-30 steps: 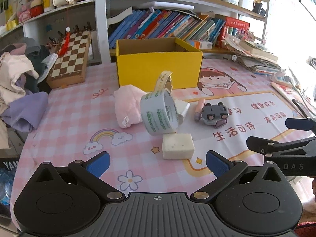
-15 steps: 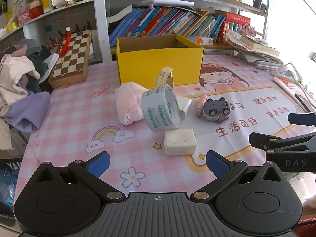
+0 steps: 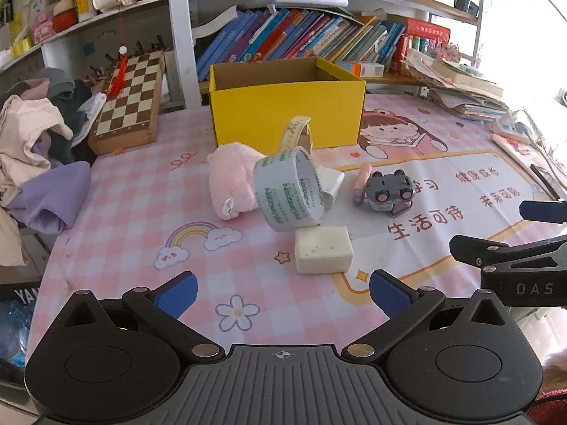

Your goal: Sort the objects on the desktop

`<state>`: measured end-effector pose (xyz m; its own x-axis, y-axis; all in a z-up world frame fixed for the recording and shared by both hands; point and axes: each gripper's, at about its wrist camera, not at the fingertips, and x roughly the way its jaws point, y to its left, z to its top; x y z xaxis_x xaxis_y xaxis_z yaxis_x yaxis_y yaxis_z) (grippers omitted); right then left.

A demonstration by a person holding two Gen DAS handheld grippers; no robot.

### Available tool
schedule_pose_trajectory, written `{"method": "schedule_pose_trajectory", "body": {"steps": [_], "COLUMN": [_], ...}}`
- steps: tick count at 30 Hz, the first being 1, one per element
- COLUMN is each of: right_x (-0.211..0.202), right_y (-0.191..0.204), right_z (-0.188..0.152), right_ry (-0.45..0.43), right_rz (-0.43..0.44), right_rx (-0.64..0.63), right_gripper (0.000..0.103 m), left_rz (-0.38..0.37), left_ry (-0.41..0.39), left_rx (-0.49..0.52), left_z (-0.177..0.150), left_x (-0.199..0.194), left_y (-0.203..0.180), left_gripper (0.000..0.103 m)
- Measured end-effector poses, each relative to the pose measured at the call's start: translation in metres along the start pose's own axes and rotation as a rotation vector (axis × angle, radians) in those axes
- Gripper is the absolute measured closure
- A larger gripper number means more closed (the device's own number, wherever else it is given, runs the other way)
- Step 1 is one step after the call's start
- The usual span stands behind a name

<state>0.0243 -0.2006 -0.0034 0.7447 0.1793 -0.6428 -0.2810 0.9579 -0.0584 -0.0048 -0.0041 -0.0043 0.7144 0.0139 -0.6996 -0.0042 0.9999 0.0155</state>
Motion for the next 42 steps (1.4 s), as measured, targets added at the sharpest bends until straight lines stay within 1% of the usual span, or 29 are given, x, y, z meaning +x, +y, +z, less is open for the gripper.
{"method": "schedule_pose_trajectory", "body": {"steps": [3, 19, 32, 42], "right_x": [0.0000, -0.0021, -0.0015, -0.0012], "right_y": [0.0058, 0.0037, 0.0041, 0.0063], "right_z": [-0.0001, 0.0016, -0.0009, -0.0013], "right_ry": [-0.003, -0.003, 0.026, 0.041], "right_rz": [-0.006, 0.003, 0.004, 0.023], "right_rx": [0.000, 0.001, -0.001, -0.004], "right_gripper": [0.000, 0.000, 0.000, 0.000], "left_rz": [0.002, 0.012, 0.019, -0.003], "left_ry": [-0.002, 0.002, 0.011, 0.021], "left_rx": [0.000, 0.011, 0.012, 0.035], "left_z": [-0.0007, -0.0013, -0.0038, -0.0053], "left_x": [-0.0004, -0.0012, -0.0013, -0.0015], "left_y": [-0.0006, -0.0002, -0.0019, -0.0048], "left_gripper": [0.000, 0.000, 0.000, 0.000]}}
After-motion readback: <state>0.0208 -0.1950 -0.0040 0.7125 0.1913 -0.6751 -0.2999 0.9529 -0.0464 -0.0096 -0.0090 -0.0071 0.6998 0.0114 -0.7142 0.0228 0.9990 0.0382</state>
